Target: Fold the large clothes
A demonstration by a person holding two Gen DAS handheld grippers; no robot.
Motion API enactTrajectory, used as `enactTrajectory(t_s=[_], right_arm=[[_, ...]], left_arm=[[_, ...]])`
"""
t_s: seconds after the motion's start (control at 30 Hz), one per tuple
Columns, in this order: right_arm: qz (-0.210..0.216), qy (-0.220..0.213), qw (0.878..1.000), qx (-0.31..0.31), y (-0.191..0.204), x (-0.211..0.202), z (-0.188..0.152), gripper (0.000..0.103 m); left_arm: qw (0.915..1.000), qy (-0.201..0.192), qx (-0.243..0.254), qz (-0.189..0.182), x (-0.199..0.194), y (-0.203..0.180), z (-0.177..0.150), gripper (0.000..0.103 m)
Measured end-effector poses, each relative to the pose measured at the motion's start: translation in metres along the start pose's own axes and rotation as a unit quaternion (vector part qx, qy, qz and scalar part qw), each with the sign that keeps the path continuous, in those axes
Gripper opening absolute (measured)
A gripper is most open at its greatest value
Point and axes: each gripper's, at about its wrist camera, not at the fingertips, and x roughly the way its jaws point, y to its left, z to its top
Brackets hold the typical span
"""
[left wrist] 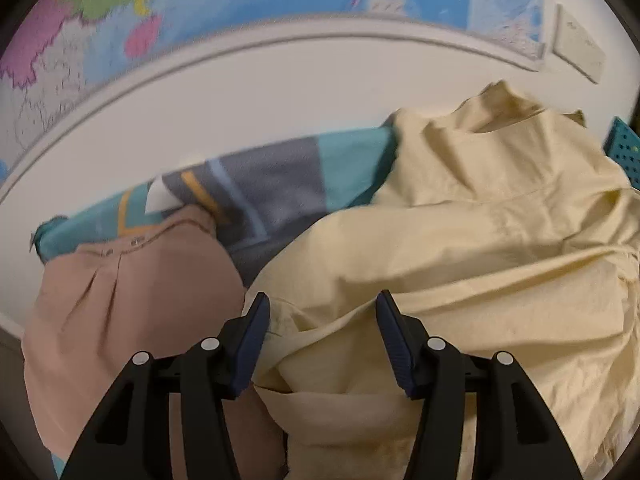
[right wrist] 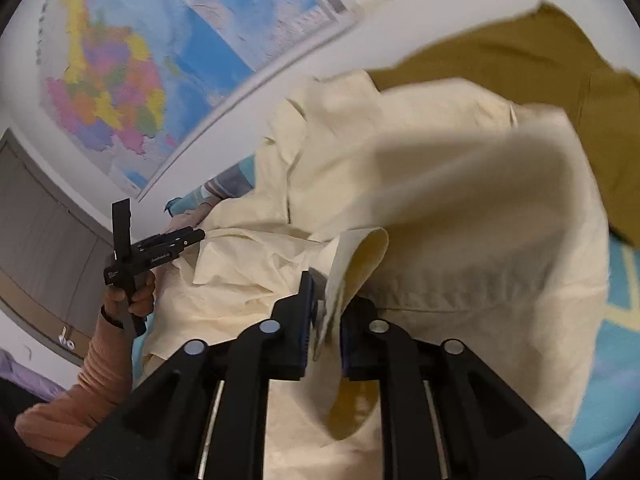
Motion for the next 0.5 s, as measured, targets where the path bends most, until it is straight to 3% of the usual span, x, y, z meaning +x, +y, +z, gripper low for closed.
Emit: enactTrajectory(t_s=[0.13,0.27,0.37,0.5], right_arm=[[-0.001,-0.021,1.000,-0.008,-0.003,-0.016,-0.007,0.016],[-0.012,-0.039,0.998,-0.037,0.008,-0.027,-0.004,0.006],[-0.024,-0.053,0.997,-0.059,0.019,-0.026,0.005,0.005],[-0.054,-0.036,0.996,-0.054,0.011,-0.005,0.012,0.006]], left_arm=[[0.9987,-0.048,0.015,0.012,-0.033,-0.002,-0.013,0.057],[0.9921,-0.092,0.077,-0.035,-0.074,-0.026,-0.039,0.063],[0.9872,-0.070,0.123,-0.074,-0.071,-0.052,-0.055,0.064],[0.9845,-0.020,0.170,-0.040,-0.028,-0.077,-0.070,0.067]])
